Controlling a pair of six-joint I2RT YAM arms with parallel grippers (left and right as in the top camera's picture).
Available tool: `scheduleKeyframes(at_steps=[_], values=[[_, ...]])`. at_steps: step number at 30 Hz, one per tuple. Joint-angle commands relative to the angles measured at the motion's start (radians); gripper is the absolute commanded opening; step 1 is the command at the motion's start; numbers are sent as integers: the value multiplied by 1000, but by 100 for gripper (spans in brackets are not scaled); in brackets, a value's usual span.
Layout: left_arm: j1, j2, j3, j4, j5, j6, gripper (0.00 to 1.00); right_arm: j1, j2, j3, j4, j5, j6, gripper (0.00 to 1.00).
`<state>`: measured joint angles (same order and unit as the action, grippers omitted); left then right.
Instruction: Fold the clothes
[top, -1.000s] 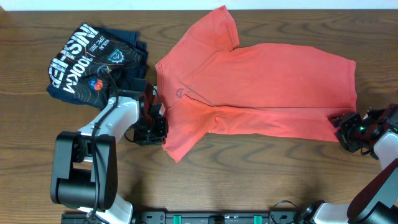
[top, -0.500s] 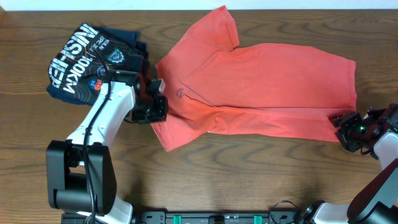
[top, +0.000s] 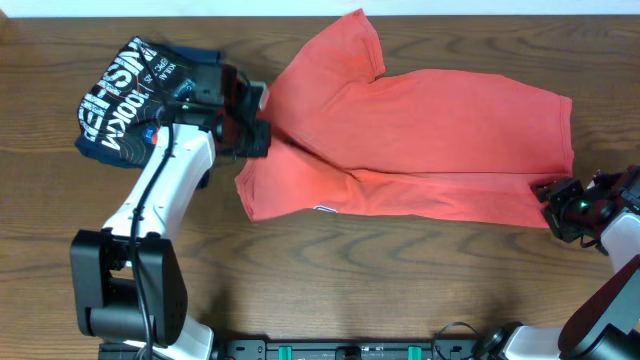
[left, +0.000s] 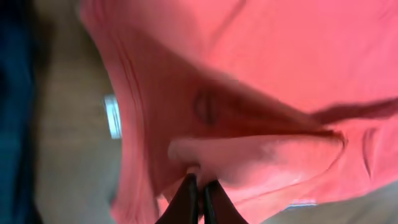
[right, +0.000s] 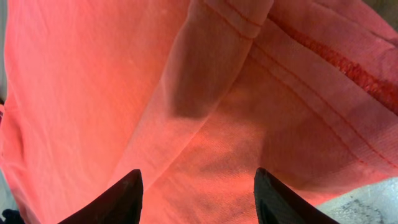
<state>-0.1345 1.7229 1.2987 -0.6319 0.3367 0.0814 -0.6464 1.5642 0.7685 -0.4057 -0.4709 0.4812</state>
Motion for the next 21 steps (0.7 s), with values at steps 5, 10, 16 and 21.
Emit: scheduleKeyframes(at_steps=[5,10,16,21], values=[[0,-12,24,128,-13,140,6,5,10,8,2,26,-3,56],[0,-10,24,192,-13,177,6,5,10,8,3,36,-3,55],[-2,13,24,245,-12,195,6,5,10,8,3,49,-3,56],[-2,55,24,280,-5,195,6,5,10,8,3,53,4,56]])
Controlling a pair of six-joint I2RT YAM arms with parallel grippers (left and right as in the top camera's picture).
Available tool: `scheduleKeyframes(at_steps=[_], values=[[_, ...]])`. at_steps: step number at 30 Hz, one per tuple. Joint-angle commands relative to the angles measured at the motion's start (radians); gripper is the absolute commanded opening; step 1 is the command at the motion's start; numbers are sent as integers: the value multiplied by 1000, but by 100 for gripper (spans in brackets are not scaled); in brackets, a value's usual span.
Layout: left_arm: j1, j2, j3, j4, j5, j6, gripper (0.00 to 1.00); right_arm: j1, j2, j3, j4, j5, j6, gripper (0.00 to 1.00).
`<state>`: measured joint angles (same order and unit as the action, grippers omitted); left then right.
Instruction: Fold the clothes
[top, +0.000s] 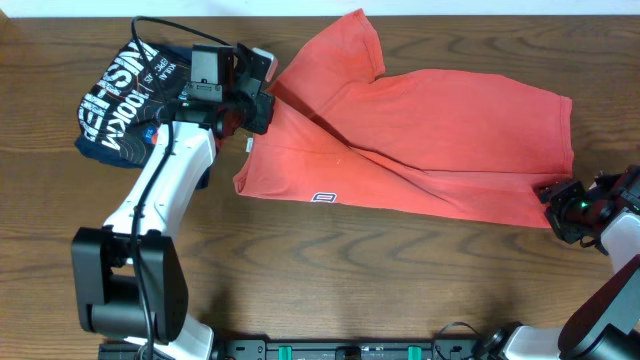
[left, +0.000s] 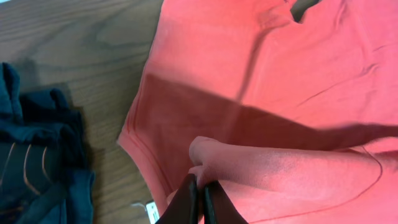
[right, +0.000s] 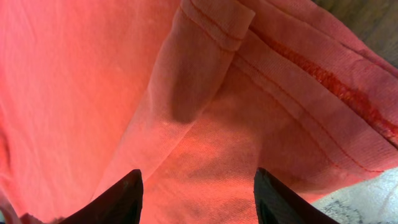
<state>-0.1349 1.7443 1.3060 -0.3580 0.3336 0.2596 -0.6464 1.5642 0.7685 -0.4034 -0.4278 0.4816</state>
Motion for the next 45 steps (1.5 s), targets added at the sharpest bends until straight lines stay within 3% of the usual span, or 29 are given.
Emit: scheduleKeyframes(at_steps=[1,6,8,10,12,16,23,29,33,41,42,45], values=[[-2,43,16,8,-2,17,6,5,10,8,0,10,4,56],[-2,69,16,12,-3,17,7,5,10,8,1,13,4,56],[-2,72,16,21,-3,17,22,5,10,8,1,13,4,56],[-1,72,16,25,-27,15,57,5,10,8,0,13,4,56],[3,70,16,19,-48,-3,65,5,10,8,-1,13,3,56],[19,58,16,-65,-59,-47,68,0,10,8,0,21,3,56],[50,53,1,-377,-69,-73,72,1,10,8,23,58,-71,59],[61,53,-95,-417,-227,-163,73,6,10,3,-29,105,-85,60],[77,53,-140,-375,-252,-187,72,6,10,2,-72,125,-71,62],[85,54,-227,-280,-188,-182,12,6,10,2,-72,175,-52,63],[88,54,-231,-282,-189,-179,6,6,10,2,-71,196,-41,64],[103,54,-232,-290,-187,-187,6,6,10,2,-71,249,-22,65]])
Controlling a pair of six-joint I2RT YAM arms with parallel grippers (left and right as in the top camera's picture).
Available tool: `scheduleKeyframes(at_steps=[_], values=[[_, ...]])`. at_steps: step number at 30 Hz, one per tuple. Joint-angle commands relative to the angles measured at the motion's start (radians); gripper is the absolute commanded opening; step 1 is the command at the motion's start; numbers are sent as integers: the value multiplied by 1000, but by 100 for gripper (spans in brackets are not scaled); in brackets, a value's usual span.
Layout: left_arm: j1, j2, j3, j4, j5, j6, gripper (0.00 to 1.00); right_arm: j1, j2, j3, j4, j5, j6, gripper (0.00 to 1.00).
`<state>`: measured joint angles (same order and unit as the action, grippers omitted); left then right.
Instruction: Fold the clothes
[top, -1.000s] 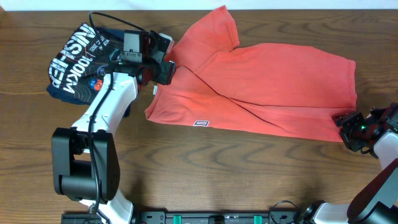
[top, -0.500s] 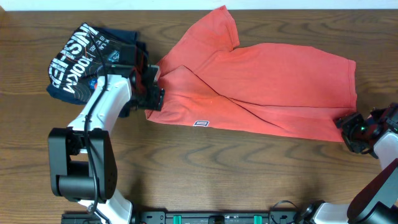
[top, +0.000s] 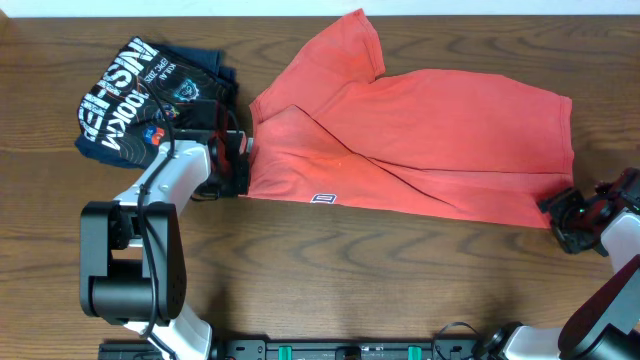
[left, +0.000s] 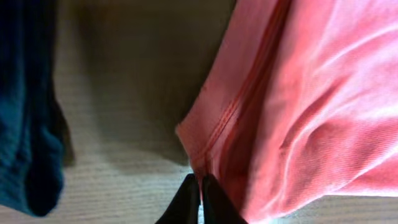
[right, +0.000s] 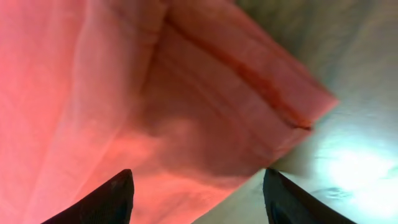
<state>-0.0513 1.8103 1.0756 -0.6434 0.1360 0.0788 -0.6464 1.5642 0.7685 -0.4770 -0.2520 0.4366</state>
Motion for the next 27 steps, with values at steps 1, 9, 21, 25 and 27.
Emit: scheduleKeyframes(at_steps=[1,9,21,25,27], values=[[25,-12,-1,-8,14,-11,17,6,10,2,3,72,23,65],[67,-16,13,-26,160,-13,56,6,10,2,2,71,23,66],[90,-70,16,-62,217,-13,60,6,10,2,-6,72,23,66],[89,-100,17,-58,217,-9,63,6,10,2,-7,72,23,66],[88,-91,10,-45,217,-9,63,6,10,2,-10,72,23,65]])
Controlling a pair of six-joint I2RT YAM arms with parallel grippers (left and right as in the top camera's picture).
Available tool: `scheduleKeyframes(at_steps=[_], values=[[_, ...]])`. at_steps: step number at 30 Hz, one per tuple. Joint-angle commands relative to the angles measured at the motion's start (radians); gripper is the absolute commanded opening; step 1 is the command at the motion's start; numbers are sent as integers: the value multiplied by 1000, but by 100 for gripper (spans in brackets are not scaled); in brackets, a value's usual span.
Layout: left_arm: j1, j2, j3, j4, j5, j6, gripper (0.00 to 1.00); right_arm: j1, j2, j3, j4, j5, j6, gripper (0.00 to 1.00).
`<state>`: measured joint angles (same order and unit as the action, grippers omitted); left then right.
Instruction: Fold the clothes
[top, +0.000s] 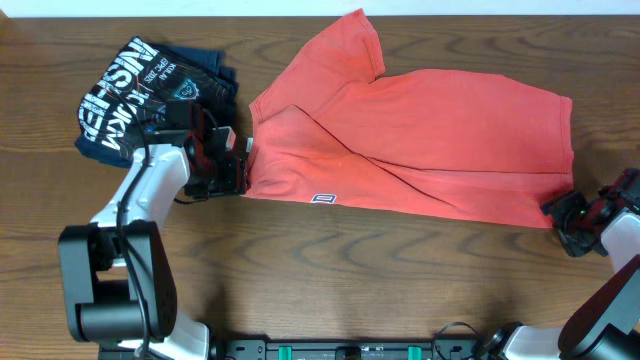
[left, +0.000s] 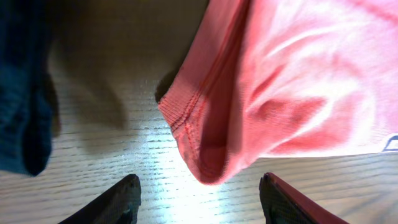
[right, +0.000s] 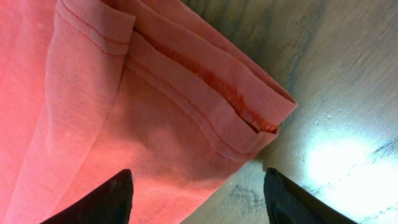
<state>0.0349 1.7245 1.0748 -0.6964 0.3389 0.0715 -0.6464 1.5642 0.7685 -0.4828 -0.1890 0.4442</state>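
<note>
A coral-red T-shirt (top: 420, 140) lies spread on the wooden table, folded lengthwise with one sleeve pointing to the far edge. My left gripper (top: 232, 172) is open at the shirt's near-left corner; the wrist view shows that hemmed corner (left: 205, 134) lying on the wood just beyond the empty fingers. My right gripper (top: 562, 215) is open at the shirt's near-right corner, whose stitched hem (right: 205, 81) rests flat between and beyond its fingers.
A folded dark blue printed T-shirt (top: 135, 95) lies at the far left, just behind the left arm. Bare wood (top: 380, 270) stretches along the near side of the table.
My left gripper has opened and let go of the shirt's left corner, which now lies on the table. The right gripper sits a little farther off the right hem.
My left gripper was shut on a fold of the red shirt near its left edge, then held it farther back by the blue shirt, then down at the near-left corner. Now it is open with the corner laid flat. The right gripper stayed open at the right hem.
</note>
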Motion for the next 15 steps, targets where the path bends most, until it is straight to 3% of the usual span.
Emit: scheduleKeyframes(at_steps=[1,13,15], values=[[1,1,3,19,14,-2,62,6,10,2,-5,9,15,65],[-2,90,-42,94,80,48,61,6,10,2,-8,9,15,65],[-2,101,-42,111,76,56,51,6,10,2,-8,9,16,65]])
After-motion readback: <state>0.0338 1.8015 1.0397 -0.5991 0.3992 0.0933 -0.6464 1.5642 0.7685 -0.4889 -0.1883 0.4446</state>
